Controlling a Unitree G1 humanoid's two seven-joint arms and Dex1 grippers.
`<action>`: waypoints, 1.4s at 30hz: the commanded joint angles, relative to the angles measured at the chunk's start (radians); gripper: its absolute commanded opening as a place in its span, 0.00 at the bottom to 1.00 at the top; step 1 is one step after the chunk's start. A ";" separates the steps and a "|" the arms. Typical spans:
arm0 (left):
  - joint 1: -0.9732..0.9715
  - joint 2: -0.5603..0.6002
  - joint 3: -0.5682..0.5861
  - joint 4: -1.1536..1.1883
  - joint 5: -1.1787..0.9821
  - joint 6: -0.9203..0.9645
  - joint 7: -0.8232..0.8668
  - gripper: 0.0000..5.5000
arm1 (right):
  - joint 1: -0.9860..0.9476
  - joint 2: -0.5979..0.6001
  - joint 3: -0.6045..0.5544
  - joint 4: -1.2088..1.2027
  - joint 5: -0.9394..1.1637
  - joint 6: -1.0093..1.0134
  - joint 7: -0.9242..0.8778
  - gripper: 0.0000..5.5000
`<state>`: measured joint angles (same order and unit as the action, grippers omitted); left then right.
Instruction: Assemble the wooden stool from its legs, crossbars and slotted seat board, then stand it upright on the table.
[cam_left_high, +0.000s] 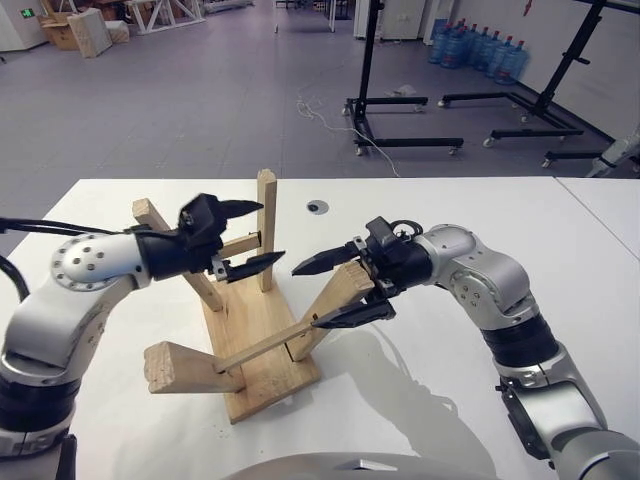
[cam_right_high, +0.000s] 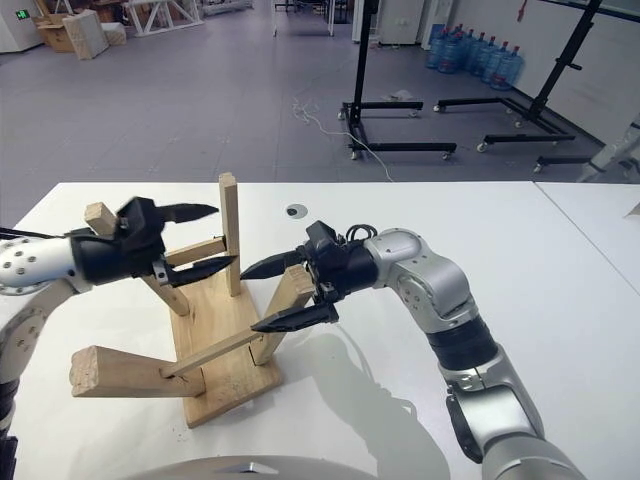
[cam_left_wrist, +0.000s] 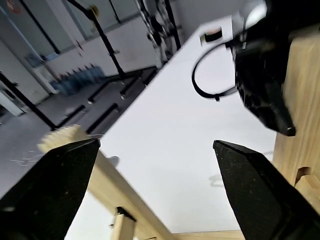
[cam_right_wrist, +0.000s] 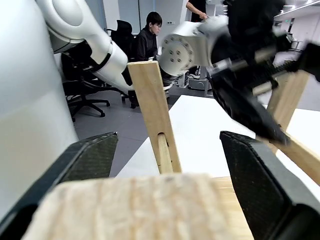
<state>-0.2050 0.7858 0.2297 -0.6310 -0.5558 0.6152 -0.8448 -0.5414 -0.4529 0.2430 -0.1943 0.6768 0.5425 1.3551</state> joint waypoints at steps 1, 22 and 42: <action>0.247 0.036 0.396 -0.158 -0.143 0.058 -0.077 0.75 | 0.006 0.000 -0.010 0.000 -0.010 -0.016 -0.010 0.68; 1.025 -0.227 0.545 -0.343 -0.126 -0.187 -0.217 0.75 | 0.051 0.010 -0.020 -0.027 -0.004 -0.026 -0.056 0.68; 1.132 -0.236 0.573 -0.381 -0.231 -0.282 -0.138 0.75 | 0.050 0.004 -0.020 -0.021 -0.006 -0.024 -0.049 0.68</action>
<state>0.9236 0.5378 0.7746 -1.0054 -0.7641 0.3485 -0.9927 -0.4902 -0.4431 0.2241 -0.2110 0.6721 0.5208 1.3007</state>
